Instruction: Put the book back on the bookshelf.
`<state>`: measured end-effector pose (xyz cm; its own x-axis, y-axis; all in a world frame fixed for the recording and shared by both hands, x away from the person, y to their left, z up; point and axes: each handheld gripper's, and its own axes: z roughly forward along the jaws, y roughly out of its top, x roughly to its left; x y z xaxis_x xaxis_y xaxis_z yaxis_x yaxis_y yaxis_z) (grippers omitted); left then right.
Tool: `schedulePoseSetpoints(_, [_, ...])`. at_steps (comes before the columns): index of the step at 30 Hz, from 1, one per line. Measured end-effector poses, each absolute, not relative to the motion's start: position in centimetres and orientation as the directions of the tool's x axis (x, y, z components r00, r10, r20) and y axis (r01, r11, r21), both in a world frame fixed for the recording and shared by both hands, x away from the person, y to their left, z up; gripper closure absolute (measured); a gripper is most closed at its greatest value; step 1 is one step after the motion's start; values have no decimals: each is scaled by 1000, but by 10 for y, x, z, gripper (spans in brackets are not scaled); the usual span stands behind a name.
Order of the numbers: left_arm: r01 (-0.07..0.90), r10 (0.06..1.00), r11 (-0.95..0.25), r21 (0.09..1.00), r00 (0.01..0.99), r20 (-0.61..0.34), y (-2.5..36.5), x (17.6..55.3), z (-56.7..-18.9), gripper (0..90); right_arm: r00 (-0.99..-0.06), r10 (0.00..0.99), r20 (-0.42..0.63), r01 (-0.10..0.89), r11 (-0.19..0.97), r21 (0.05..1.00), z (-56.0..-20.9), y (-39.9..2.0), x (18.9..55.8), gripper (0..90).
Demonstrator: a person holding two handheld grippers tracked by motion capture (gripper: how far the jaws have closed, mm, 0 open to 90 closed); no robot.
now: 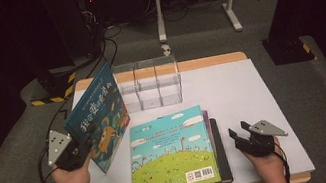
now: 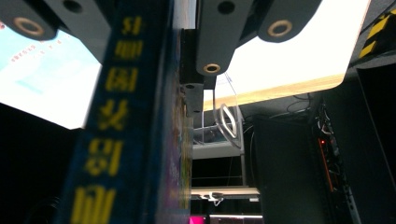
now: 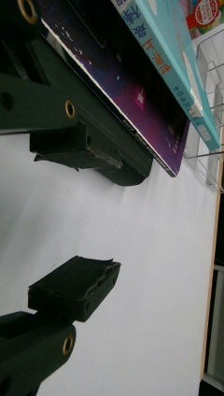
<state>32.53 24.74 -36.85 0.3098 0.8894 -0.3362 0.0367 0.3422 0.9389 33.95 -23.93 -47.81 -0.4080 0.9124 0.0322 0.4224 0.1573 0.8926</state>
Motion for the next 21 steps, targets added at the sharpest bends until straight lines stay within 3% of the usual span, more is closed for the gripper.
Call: schedulePoseSetpoints(21, [57, 869, 395, 917, 302, -393, 238, 353, -349, 832, -399, 915, 55, 405, 122, 906, -473, -243, 338, 430])
